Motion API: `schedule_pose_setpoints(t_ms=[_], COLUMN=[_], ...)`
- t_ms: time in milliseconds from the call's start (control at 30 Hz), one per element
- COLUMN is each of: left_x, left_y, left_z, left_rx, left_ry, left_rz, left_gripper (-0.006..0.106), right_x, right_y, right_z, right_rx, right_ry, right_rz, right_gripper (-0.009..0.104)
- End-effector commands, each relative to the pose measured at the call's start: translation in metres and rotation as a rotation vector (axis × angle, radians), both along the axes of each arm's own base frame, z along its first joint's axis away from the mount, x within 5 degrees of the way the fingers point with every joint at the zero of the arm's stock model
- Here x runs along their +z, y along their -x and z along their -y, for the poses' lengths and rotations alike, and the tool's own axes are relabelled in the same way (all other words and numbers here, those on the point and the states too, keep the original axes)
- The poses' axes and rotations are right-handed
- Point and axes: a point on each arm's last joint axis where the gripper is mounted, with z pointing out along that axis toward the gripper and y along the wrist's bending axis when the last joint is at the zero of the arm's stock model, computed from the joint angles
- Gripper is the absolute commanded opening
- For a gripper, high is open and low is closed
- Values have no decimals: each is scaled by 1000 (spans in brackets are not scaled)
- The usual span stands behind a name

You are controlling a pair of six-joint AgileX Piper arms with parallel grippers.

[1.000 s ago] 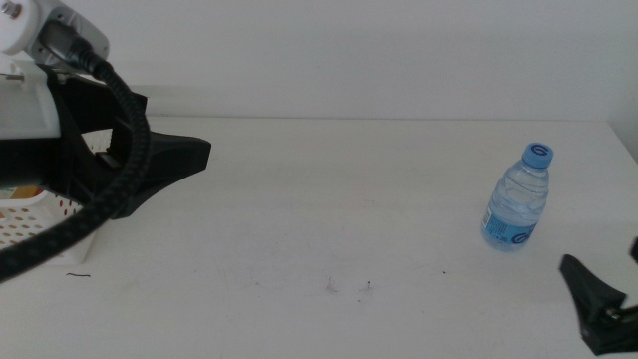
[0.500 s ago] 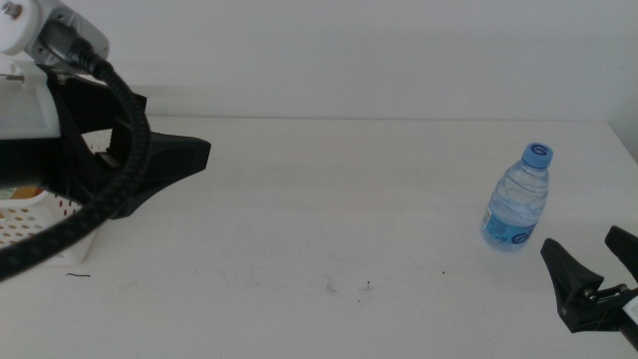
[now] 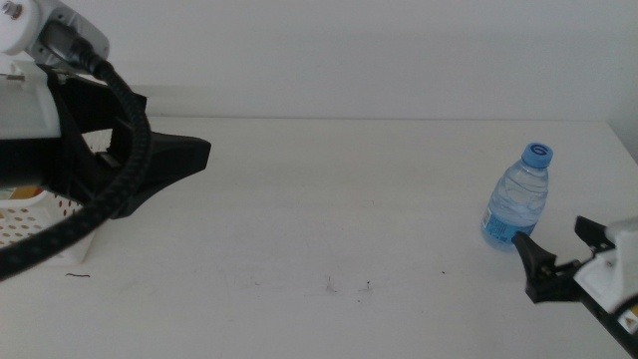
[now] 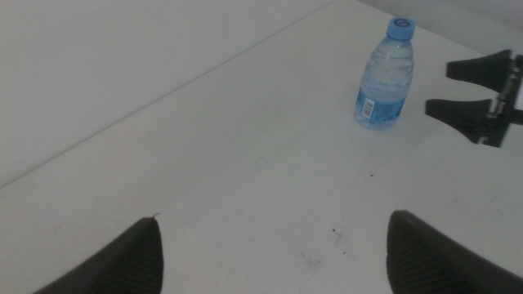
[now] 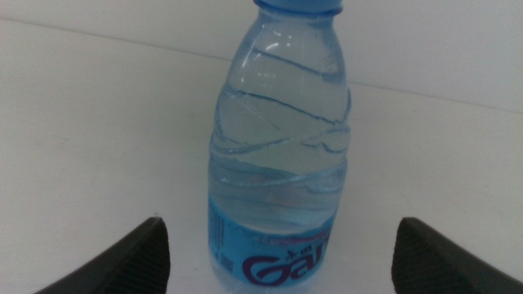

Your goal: Use arms to grab the bottles and put them into the dustbin to the left of the table.

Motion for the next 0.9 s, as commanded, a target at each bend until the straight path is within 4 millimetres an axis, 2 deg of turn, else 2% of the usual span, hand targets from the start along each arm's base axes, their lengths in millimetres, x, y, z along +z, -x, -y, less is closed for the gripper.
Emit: schedule_pose_setpoints(t_ms=[0,300,667,767,833,867], left_x=[1,1,1,1,1,1], left_y=[0,0,0,0,0,0], left_z=[1,0,0,0,0,0], left_rx=[3,3,3,3,3,3], left_ry=[15,13,13,13,13,13], left_rz=[3,4,4,4,4,4], left_gripper=[94,94,94,94,94,94], right_x=[-4,-23,-21,-24,-27,-28], right_y=[-11,-52,-92,-99,-101,-101], right_z=[-2,-5,-9,-10,-10,-11], right_rx=[7,-20,-22,-23,-24,-22], right_ry=[9,-12,-47,-41,-36,-33], right_rz=[9,5,85,62,35,21], right_gripper=[92,92,90,78,58,42])
